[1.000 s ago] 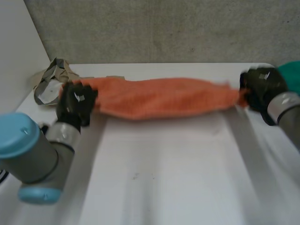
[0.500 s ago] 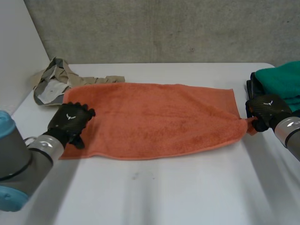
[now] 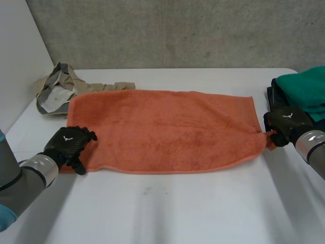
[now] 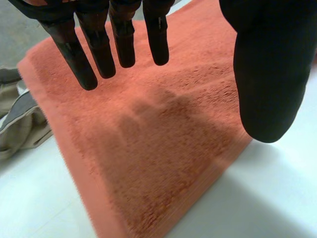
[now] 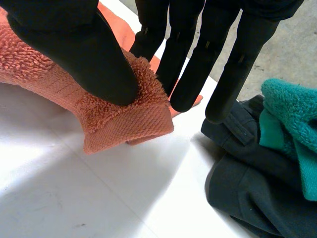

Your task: Fold the laundry.

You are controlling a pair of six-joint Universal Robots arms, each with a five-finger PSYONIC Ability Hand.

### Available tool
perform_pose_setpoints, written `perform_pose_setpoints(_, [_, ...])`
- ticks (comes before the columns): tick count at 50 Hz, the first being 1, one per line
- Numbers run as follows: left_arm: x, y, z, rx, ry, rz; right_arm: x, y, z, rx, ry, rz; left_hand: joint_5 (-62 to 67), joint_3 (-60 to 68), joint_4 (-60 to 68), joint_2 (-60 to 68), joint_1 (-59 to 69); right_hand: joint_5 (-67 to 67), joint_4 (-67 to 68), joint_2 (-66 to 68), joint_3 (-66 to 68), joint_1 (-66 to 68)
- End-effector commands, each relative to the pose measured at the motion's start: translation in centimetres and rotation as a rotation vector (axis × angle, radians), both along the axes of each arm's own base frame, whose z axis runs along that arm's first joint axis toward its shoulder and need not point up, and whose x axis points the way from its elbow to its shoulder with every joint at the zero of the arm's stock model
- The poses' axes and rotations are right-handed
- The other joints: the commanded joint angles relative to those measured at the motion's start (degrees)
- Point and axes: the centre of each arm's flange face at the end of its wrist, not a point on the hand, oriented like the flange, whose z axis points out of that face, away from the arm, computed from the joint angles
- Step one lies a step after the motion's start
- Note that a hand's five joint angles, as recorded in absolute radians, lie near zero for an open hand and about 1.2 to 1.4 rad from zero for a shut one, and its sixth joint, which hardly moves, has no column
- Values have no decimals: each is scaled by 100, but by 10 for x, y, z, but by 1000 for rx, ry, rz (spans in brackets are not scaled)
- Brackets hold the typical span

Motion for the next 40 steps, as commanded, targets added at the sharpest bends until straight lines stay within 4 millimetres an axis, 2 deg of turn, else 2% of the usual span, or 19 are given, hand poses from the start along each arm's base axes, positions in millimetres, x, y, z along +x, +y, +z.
perform_pose_setpoints(1, [8, -7, -1, -25, -29, 15, 0, 1, -2, 2, 2, 1, 404, 368, 439, 386, 278, 1159, 1135, 1245, 1170, 1606])
perform_pose_setpoints(15, [14, -10, -17, -44, -150, -15, 1, 2, -4, 8, 5, 3, 421, 385, 456, 403, 294, 1159, 1135, 1245, 1170, 1606])
perform_pose_setpoints(20, [14, -13, -16, -54, -150, -16, 1, 2, -4, 7, 6, 4, 505, 469, 540, 487, 378, 1159, 1135, 1245, 1170, 1606])
perform_pose_setpoints(30, [16, -31, -23, -74, -151, -6, 0, 2, -8, 19, 8, 3, 1494, 1458, 1529, 1476, 1368, 1159, 1135, 1245, 1170, 1606])
perform_pose_setpoints(33, [19, -39, -20, -102, -152, 5, 1, 2, -8, 18, 9, 5, 1967, 1931, 2002, 1949, 1841, 1159, 1135, 1245, 1170, 1606])
perform_pose_setpoints(40, [22, -56, -13, -157, -153, 17, 1, 3, -10, 23, 9, 5, 2086, 2050, 2121, 2068, 1959, 1159, 1135, 1245, 1170, 1606])
